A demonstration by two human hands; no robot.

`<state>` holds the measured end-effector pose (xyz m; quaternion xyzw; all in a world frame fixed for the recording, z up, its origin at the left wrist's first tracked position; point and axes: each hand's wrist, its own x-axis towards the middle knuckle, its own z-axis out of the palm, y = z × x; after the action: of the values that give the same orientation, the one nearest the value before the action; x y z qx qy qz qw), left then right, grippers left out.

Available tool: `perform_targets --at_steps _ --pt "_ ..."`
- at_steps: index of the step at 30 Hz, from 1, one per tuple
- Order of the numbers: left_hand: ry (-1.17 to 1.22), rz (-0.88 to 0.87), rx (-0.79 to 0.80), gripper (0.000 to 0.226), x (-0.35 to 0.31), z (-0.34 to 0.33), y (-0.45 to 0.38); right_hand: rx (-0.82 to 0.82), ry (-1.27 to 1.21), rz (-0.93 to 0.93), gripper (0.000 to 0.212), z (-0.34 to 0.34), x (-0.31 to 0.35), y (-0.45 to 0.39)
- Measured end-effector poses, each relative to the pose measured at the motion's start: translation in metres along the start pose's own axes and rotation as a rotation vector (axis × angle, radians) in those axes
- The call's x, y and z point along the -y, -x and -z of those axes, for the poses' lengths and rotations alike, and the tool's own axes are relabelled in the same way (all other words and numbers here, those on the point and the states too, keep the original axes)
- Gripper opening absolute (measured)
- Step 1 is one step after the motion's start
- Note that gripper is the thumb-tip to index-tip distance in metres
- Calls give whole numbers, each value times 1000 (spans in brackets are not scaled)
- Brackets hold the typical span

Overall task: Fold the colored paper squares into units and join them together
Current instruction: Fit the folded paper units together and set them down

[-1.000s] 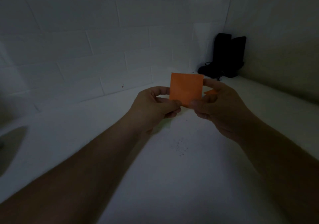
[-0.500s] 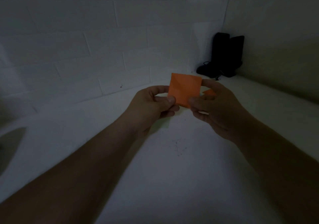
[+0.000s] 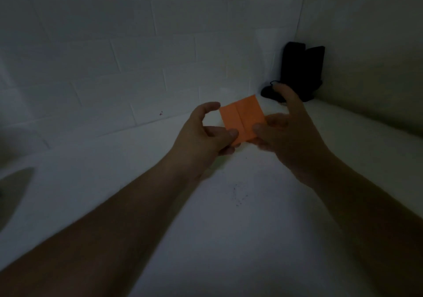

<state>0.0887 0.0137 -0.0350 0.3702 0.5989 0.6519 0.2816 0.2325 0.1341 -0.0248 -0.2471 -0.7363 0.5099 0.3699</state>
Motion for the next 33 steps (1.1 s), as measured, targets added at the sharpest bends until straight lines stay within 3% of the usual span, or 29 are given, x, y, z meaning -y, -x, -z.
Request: perform_targets --at_steps 4,10,17,25,33 --pt "-326 -75 -21 44 1 9 0 -55 543 293 69 10 -4 -4" --pt "-534 -181 30 15 2 4 5 113 786 423 38 12 -13 -3" --pt "-400 -144 65 17 -1 3 6 238 844 455 37 9 -12 -1" --pt "-227 -76 68 10 -2 1 2 201 741 473 16 8 -14 -3" --pt "2 69 200 26 -4 3 0 96 608 450 21 5 -18 -5"
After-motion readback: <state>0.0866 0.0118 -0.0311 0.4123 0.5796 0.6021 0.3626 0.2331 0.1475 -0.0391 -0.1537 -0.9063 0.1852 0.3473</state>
